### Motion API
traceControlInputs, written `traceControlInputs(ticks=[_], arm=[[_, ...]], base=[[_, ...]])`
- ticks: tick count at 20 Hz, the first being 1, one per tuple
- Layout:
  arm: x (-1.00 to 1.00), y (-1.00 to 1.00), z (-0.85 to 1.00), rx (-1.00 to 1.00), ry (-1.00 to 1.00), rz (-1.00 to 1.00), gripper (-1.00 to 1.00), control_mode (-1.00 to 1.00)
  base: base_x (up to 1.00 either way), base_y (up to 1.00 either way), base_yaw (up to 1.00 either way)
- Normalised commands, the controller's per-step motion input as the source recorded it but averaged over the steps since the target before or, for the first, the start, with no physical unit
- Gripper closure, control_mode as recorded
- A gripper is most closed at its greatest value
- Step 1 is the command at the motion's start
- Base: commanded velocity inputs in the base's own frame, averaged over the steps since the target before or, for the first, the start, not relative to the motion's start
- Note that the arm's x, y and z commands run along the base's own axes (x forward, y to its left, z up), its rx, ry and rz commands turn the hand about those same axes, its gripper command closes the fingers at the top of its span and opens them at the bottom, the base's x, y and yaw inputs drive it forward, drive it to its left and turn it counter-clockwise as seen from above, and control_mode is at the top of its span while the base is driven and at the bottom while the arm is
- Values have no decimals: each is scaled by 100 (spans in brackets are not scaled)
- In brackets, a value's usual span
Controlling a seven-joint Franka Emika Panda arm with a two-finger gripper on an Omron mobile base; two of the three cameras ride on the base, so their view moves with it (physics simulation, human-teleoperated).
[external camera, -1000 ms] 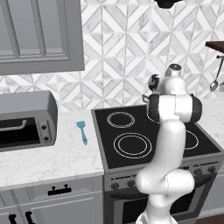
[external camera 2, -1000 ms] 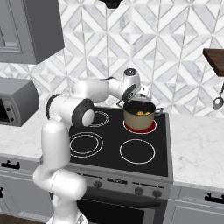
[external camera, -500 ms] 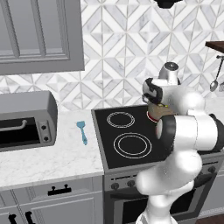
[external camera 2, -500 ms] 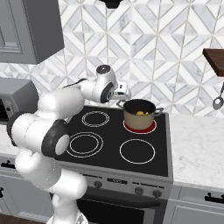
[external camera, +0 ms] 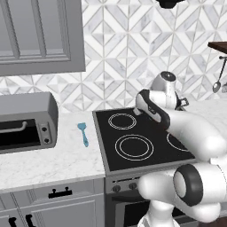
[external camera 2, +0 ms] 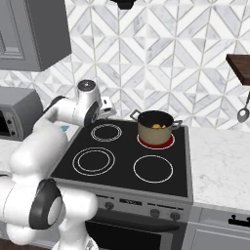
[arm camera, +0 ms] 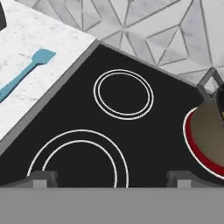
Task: Put the lemon and squash in the pot. Retrieve the spatula and lightly stir the vegetables in the pot.
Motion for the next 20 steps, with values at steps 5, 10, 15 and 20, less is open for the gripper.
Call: traceControlInputs(ticks=[5, 10, 15, 20], arm=[[-38, 100, 0, -18, 13, 63, -100, -100], [-35, 98, 0, -40, 1, 63, -100, -100], [-23, 79, -2, -52, 0, 62, -100, -100], [0, 44, -20, -43, 0, 66, -100, -100]], base=[[0, 0, 0], [0, 0, 0], [0, 0, 0], [0, 0, 0]])
